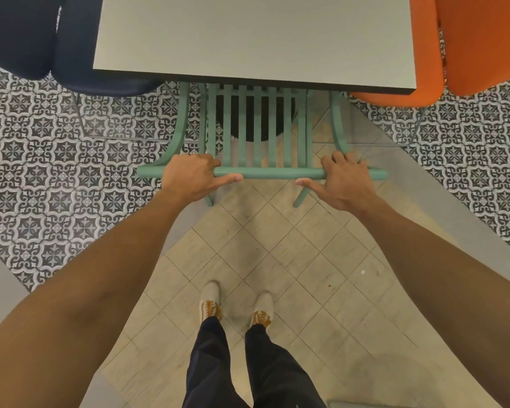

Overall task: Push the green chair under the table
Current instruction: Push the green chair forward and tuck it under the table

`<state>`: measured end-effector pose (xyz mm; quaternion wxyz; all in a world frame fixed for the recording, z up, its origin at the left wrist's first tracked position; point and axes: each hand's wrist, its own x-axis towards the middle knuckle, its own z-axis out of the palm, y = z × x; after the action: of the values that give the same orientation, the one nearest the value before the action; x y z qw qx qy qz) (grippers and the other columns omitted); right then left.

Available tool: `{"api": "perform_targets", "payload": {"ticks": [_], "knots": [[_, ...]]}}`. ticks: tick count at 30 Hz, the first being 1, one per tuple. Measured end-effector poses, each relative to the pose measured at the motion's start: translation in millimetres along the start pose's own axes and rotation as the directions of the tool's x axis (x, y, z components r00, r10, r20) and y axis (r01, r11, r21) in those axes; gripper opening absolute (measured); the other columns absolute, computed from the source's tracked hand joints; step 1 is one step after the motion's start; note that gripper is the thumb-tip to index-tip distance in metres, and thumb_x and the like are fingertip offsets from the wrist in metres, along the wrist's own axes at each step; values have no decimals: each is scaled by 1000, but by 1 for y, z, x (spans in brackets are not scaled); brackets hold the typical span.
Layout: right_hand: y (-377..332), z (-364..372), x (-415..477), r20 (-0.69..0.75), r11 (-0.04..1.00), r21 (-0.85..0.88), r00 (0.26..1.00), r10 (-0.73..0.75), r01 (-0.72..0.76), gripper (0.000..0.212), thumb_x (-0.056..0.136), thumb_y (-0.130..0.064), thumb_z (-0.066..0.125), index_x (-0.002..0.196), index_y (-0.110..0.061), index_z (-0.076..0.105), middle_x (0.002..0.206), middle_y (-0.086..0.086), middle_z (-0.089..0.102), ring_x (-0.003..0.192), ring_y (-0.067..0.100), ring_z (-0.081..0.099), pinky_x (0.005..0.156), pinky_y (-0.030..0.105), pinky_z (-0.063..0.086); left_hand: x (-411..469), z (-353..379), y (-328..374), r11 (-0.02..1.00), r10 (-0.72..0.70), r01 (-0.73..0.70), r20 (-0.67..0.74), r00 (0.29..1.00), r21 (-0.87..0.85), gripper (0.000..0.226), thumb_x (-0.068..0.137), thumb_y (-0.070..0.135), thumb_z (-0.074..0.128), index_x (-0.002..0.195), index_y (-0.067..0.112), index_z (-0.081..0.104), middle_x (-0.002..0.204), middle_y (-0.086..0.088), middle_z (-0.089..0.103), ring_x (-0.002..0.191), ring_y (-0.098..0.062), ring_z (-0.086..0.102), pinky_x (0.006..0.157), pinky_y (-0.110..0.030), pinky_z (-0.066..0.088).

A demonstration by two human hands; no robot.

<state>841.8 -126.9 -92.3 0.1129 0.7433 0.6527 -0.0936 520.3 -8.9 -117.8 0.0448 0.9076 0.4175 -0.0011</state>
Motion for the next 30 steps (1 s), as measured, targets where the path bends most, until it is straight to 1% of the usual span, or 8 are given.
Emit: {"api": "perform_targets", "payload": {"ticks": [4,7,11,16,22,24,26,30], "knots": [[-4,2,-1,-12,1000,5,1000,12,-12,95,83,-94,18,107,-13,61,106,9,61,100,33,56,90,55,46,-1,-1,-4,1000,18,-18,-1,1000,7,66,84,93,20,59,32,19,50,8,32,38,-8,32,39,-23,29],[-8,3,-1,-11,1000,12,1000,20,-19,93,84,-94,20,107,-13,60,106,10,61,99,33,56,88,54,45,-1,-1,-7,999,33,-33,-3,999,11,65,85,92,20,61,32,18,50,7,33,38,-8,31,40,-22,24],[-10,2,-1,-8,1000,14,1000,26,-26,94,83,-95,19,107,-14,60,106,9,61,100,33,56,91,56,45,-2,-2,-9,1000,27,-27,2,1000,6,67,85,92,20,60,30,18,50,7,34,39,-8,31,41,-23,22],[-7,5,1,-23,1000,20,1000,14,-14,93,82,-96,19,103,-14,59,101,8,59,96,31,56,89,55,48,-1,-3,-7,999,4,-6,50,999,31,73,82,94,14,58,26,27,53,5,37,41,-10,34,42,-23,21],[-2,8,5,-12,1000,8,1000,-12,12,99,80,-98,13,104,-14,61,100,7,58,96,32,57,88,56,51,0,-2,-4,999,-15,11,92,996,50,80,80,96,9,60,23,35,55,2,42,42,-12,42,41,-25,28],[0,9,6,-5,1000,10,1000,-16,16,100,80,-98,12,103,-15,61,96,4,54,95,31,56,88,56,51,0,-2,-3,998,-19,14,89,996,53,81,79,96,5,61,23,36,56,2,43,42,-12,42,40,-25,27],[2,10,7,-2,1000,10,1000,-23,23,99,80,-98,13,102,-15,61,94,1,48,94,30,56,87,55,51,0,-1,-2,998,-22,16,97,995,62,83,78,96,4,61,22,36,57,2,45,43,-13,44,40,-25,30],[4,11,7,-8,999,22,1000,-25,25,99,80,-99,13,101,-14,61,94,2,50,93,29,54,86,54,51,1,0,-1,999,-32,29,98,995,32,83,78,97,6,60,22,36,55,1,44,42,-13,44,40,-25,33]]}}
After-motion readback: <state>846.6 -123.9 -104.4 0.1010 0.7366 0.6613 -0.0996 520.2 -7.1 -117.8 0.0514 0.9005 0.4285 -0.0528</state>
